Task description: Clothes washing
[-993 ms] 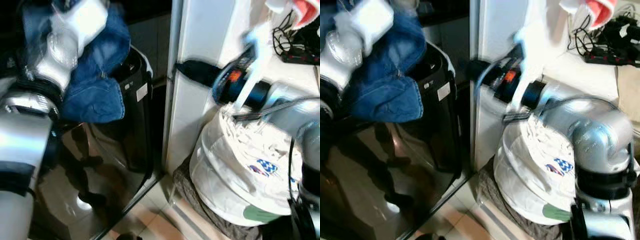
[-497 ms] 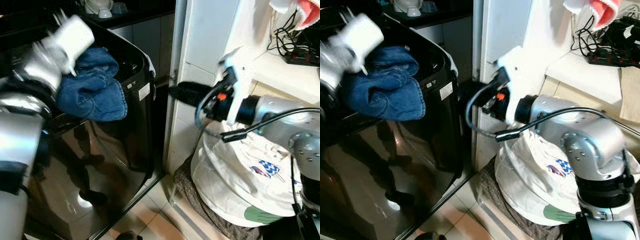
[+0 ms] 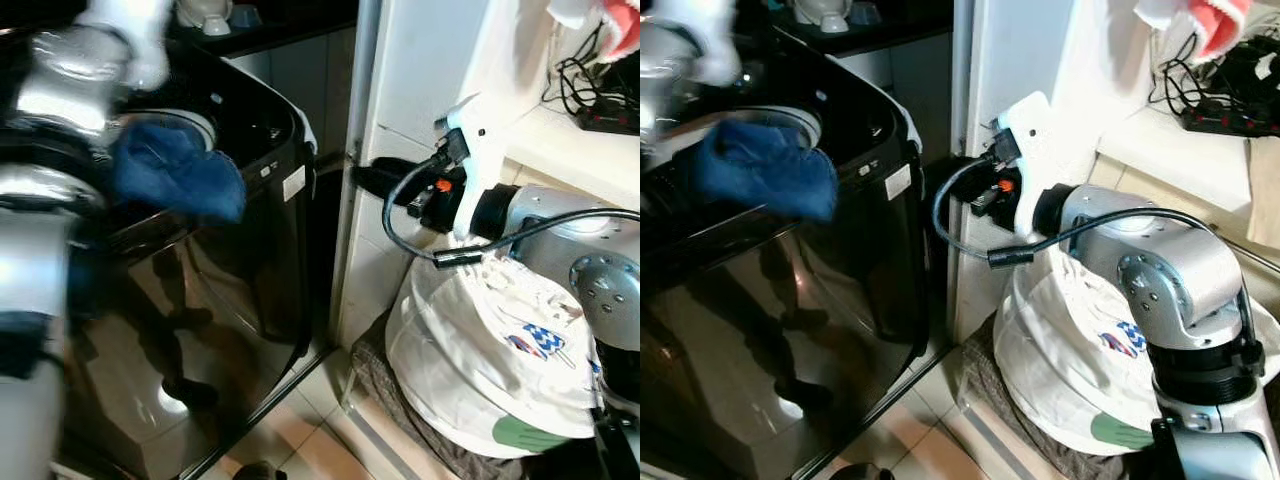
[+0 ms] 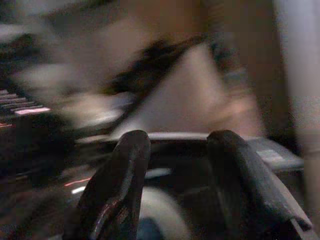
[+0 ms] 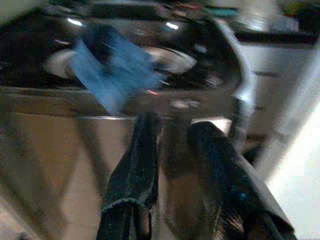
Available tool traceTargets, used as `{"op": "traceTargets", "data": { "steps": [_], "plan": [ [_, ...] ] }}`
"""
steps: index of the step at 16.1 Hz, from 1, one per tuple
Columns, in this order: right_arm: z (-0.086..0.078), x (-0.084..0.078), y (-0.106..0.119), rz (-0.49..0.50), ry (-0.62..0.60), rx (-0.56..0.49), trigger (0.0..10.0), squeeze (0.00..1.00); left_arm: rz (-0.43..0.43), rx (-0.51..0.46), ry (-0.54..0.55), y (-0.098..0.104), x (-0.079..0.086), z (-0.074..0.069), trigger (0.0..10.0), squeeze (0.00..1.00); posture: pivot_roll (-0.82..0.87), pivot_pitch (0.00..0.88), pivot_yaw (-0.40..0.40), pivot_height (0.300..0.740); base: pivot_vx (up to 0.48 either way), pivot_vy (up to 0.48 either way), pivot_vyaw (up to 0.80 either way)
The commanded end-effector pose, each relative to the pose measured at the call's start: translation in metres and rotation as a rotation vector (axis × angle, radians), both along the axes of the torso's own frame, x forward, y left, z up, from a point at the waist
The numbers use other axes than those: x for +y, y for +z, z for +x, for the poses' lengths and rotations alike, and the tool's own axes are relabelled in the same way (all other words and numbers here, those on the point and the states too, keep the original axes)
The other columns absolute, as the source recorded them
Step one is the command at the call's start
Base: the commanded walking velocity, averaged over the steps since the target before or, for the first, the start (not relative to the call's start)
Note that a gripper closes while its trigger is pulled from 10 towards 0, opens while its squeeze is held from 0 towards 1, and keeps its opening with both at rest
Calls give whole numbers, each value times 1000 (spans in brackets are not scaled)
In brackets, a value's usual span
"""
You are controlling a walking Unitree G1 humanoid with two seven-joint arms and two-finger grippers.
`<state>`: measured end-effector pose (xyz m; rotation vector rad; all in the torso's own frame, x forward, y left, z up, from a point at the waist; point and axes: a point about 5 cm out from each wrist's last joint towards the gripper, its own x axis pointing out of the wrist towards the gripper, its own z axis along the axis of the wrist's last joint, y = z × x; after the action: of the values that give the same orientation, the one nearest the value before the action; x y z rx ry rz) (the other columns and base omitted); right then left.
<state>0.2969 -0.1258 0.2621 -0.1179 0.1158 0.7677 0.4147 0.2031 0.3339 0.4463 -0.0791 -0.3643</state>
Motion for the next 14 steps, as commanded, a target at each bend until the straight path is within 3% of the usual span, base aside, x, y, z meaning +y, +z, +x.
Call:
{"op": "traceTargets", "data": {
  "steps": [1, 2, 3, 4, 6, 7, 8, 9, 12, 14],
  "plan": [
    [8, -14, -15, -54, -128, 36, 10000, 0, -50, 111, -111, -25, -7, -2, 10000, 0, -27, 0, 26, 740, 0, 0, 0],
    [10, -16, -18, -54, -152, 43, 10000, 0, -43, 134, -129, -36, -8, -4, 10000, 0, -27, 0, 24, 740, 0, 0, 0],
    [12, -22, -21, -55, -197, 48, 10000, 0, -90, 150, -215, -51, -17, -10, 10000, 0, -27, 0, 22, 740, 0, 0, 0],
    [12, -24, -22, -54, -208, 49, 10000, 0, -120, 146, -261, -52, -21, -14, 10000, 0, -27, 0, 21, 740, 0, 0, 0],
    [24, -48, -39, -128, -386, 69, 10000, 0, -215, 77, -478, -60, -47, -40, 10000, 0, -32, 0, 22, 740, 0, 0, 0],
    [31, -60, -50, -144, -453, 92, 10000, 0, -228, 56, -525, -67, -58, -50, 10000, 0, -34, 0, 24, 740, 0, 0, 0],
    [37, -71, -61, -142, -510, 114, 10000, 1000, -261, 59, -518, -75, -67, -55, 10000, 0, -35, 0, 26, 740, 0, 0, 0],
    [39, -75, -64, -142, -534, 121, 10000, 1000, -271, 59, -508, -78, -69, -56, 10000, 0, -35, 0, 26, 740, 0, 0, 0],
    [57, -113, -96, -123, -739, 197, 10000, 1000, -294, 92, -431, -100, -87, -67, 10000, 0, -29, 0, 30, 740, 0, 0, 0],
    [58, -128, -117, -104, -799, 291, 10000, 1000, -221, 134, -432, -118, -93, -79, 10000, 0, -28, 0, 31, 740, 0, 0, 0]
  ]
}}
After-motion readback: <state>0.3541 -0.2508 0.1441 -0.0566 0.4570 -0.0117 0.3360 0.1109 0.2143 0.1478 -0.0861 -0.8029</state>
